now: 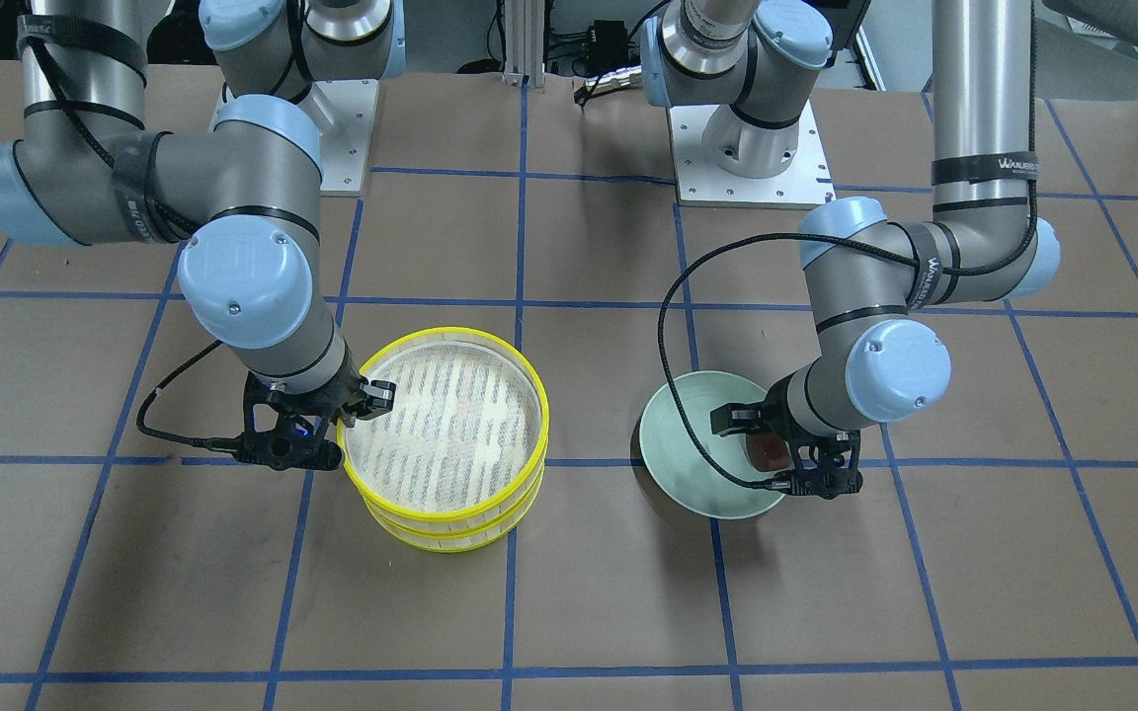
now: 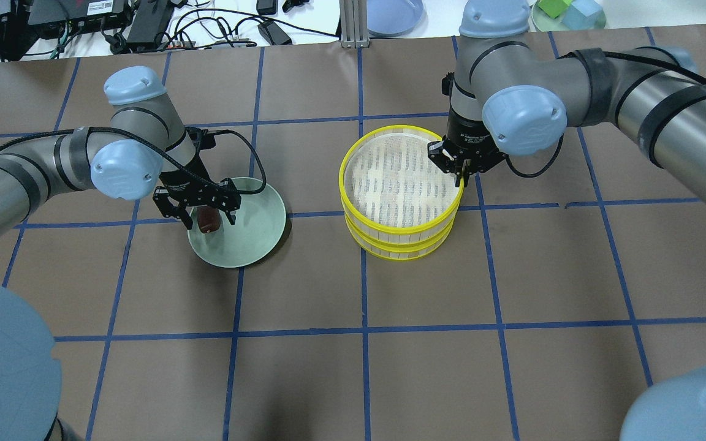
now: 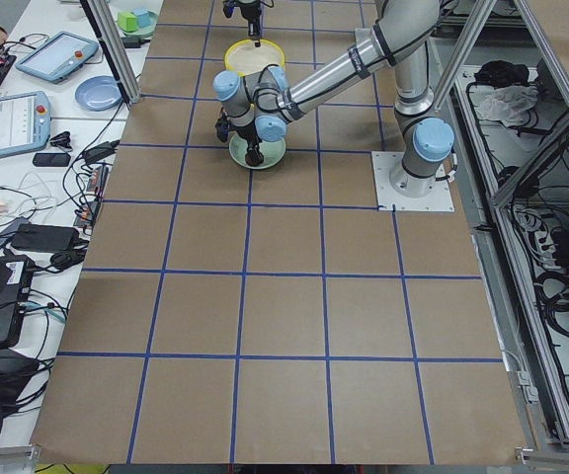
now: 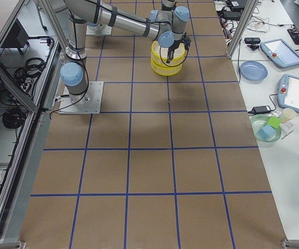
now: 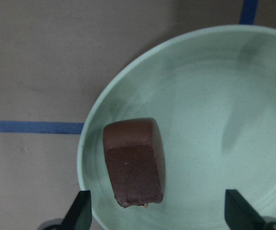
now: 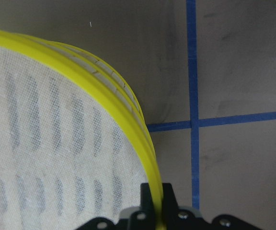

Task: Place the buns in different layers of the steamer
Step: 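Grasp the brown chocolate bun on the plate with the left gripper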

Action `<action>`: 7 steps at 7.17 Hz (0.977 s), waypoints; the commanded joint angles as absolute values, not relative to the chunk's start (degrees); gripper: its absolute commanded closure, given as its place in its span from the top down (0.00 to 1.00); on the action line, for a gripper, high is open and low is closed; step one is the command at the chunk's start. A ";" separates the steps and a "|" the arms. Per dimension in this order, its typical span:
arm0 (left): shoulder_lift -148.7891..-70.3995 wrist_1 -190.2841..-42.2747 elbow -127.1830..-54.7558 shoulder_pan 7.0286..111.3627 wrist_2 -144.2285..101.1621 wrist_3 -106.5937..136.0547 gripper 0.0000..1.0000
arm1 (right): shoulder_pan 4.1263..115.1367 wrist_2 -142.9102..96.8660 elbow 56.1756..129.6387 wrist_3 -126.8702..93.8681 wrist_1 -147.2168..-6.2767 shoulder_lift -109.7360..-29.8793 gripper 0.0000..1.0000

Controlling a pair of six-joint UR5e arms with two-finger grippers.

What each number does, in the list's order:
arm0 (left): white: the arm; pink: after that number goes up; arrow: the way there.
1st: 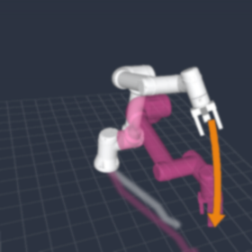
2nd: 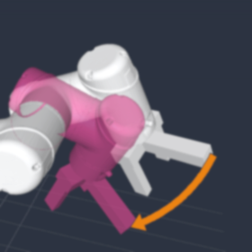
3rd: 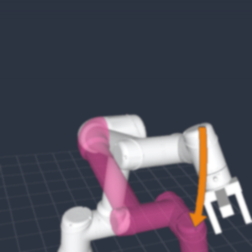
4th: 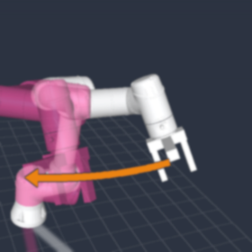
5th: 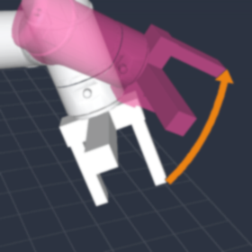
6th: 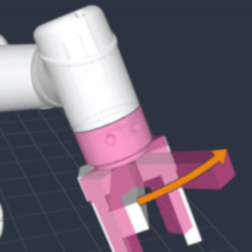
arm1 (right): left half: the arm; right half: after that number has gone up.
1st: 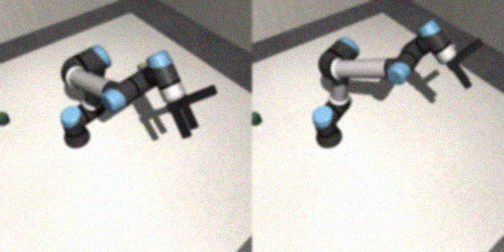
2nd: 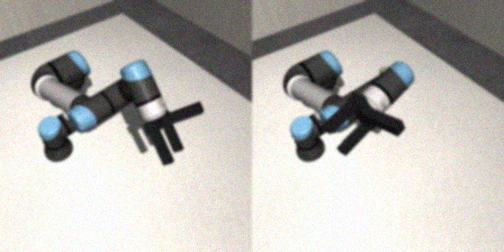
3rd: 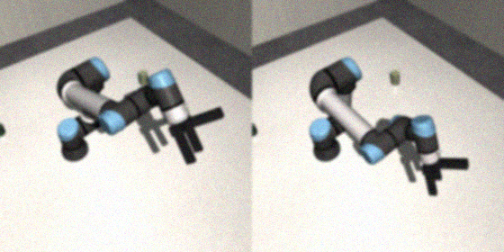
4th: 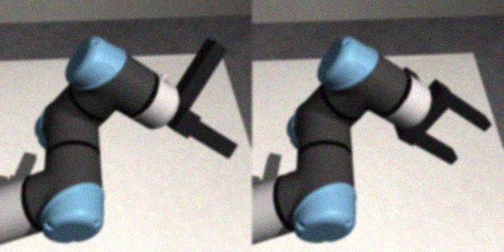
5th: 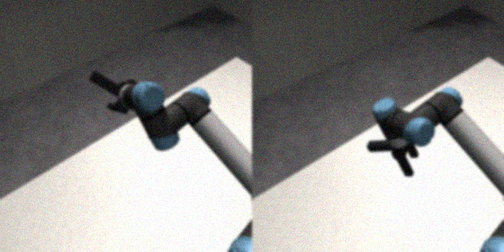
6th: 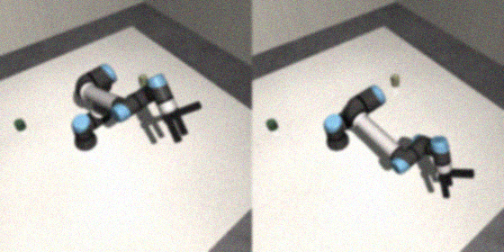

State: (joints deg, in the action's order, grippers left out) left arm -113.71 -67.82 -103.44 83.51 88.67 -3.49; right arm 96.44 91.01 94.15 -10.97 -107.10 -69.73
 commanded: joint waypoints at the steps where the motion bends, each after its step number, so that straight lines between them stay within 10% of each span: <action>1: -114.70 -66.88 -103.01 83.58 88.51 -4.82 0.01 | 96.68 91.32 94.48 -10.73 -108.02 -68.64 0.00; 3: -114.61 -66.62 -102.83 83.58 88.33 -5.01 0.00 | 96.77 92.63 94.48 -10.46 -107.76 -68.55 0.00; 4: -114.09 -66.62 -102.75 83.67 88.33 -5.27 0.00 | 96.77 92.46 94.57 -10.37 -107.49 -68.47 0.35; 5: -113.39 -66.45 -102.66 83.76 88.24 -6.49 0.00 | 96.77 91.85 94.48 -10.28 -107.23 -68.90 0.99; 7: -110.15 -69.32 -98.64 84.64 86.68 -5.81 0.00 | 96.59 91.67 92.38 -9.93 -106.62 -73.79 1.00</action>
State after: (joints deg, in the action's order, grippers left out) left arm -112.25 -67.36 -101.07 84.17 87.84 -6.11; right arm 96.66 91.98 93.56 -10.10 -107.20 -70.47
